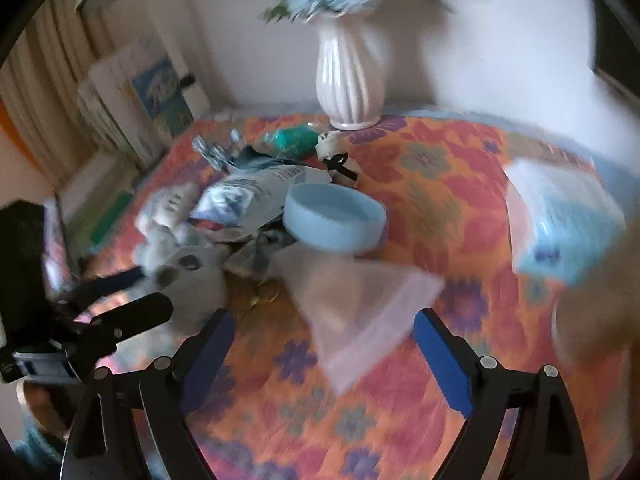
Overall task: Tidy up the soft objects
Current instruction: 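Grasp the grey-blue plush with the left tool while the right tool grasps the clear plastic bag, then carry the plush and bag to the round glass table and release both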
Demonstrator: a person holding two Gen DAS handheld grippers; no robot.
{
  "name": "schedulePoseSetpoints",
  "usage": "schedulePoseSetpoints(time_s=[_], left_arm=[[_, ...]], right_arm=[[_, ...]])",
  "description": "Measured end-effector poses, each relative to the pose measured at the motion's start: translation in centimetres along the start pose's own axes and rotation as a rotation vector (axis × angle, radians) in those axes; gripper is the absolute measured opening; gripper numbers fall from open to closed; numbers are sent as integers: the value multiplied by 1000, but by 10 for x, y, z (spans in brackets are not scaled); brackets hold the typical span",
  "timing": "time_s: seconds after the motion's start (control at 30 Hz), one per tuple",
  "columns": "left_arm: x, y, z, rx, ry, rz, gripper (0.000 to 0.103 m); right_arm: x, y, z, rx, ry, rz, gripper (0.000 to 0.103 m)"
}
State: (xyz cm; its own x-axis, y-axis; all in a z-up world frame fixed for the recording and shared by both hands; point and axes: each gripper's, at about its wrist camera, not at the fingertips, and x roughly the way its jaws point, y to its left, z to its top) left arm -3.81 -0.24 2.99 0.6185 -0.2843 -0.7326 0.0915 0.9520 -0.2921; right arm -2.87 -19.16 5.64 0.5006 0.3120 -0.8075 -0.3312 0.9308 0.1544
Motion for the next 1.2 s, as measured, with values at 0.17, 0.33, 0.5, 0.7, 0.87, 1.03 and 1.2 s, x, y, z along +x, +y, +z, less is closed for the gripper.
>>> schedulePoseSetpoints(time_s=[0.17, 0.33, 0.5, 0.7, 0.87, 1.03, 1.2], left_arm=[[21, 12, -1, -57, 50, 7, 96], [16, 9, -4, -26, 25, -59, 70], [0, 5, -14, 7, 3, -109, 59], [-34, 8, -24, 24, -52, -246, 59], [-52, -2, -27, 57, -71, -299, 59], [-69, -23, -27, 109, -92, -341, 59], [-81, -54, -23, 149, -109, -422, 59]], right_arm=[[36, -8, 10, -57, 39, -28, 85], [47, 9, -2, -140, 22, -76, 52], [25, 30, -19, -170, -1, -80, 36], [-21, 42, -45, -91, -49, 7, 35], [-48, 41, -61, 7, -80, 66, 35], [-80, 33, -69, 66, -143, 77, 35], [-122, 5, -78, 116, -205, 33, 35]])
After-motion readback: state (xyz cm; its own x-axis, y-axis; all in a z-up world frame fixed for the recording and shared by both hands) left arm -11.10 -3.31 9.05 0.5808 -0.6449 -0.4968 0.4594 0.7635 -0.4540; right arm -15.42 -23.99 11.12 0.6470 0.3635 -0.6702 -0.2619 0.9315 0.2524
